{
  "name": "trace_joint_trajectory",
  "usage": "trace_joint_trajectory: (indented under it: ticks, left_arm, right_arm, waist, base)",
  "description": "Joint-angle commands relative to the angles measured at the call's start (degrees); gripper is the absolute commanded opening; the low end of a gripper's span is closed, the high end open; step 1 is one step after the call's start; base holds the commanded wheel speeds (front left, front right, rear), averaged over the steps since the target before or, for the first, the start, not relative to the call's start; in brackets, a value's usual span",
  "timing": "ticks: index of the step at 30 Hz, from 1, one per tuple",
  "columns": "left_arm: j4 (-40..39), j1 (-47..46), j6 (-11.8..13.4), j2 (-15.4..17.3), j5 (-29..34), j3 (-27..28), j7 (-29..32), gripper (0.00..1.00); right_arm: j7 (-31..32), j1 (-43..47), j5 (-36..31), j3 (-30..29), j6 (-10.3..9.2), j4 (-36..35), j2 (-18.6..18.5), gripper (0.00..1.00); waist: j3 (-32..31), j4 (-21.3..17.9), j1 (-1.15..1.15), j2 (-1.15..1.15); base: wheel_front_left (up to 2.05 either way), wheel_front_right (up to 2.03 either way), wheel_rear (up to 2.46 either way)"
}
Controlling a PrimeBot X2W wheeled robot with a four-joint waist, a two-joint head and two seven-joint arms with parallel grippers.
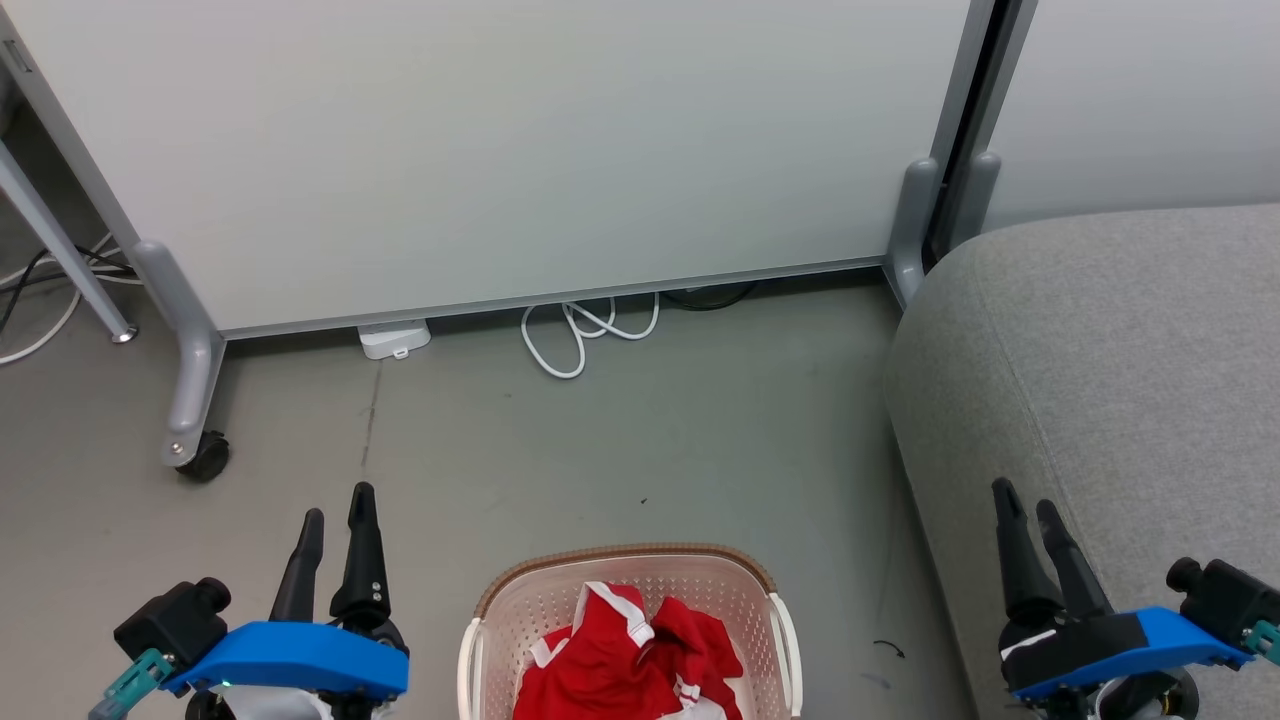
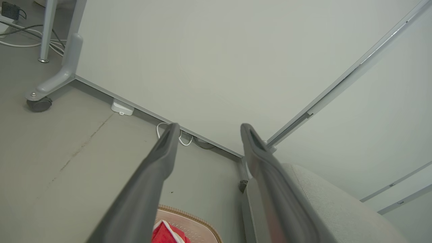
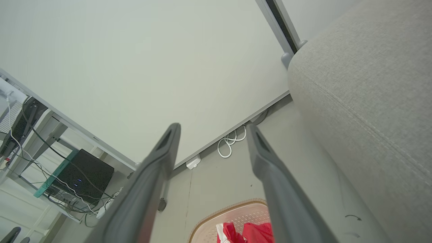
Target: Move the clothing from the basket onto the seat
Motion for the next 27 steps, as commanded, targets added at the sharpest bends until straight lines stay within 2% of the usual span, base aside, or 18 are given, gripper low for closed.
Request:
trace_joint_trajectory:
  ticks: [1, 27]
  left_arm:
    - [-0.4, -1.7, 0.1, 0.5, 2.1, -0.3, -0.6, 1.0]
    - [2.9, -2.0, 0.6, 0.6, 17.6, -2.1, -4.6, 1.0]
  right_arm:
    - [-0.7, -0.9, -2.0, 0.2, 0.12, -0.5, -0.4, 1.0]
    - [-3.4, -1.0, -19.1, 1.3, 0.14, 0.7, -0.5, 1.0]
  waist:
    - [0.0, 0.0, 0.0, 0.0]
    - [-0.2, 0.5, 0.0, 0.0]
  base:
    - [0.0, 0.0, 0.0]
    - [0.0, 0.0, 0.0]
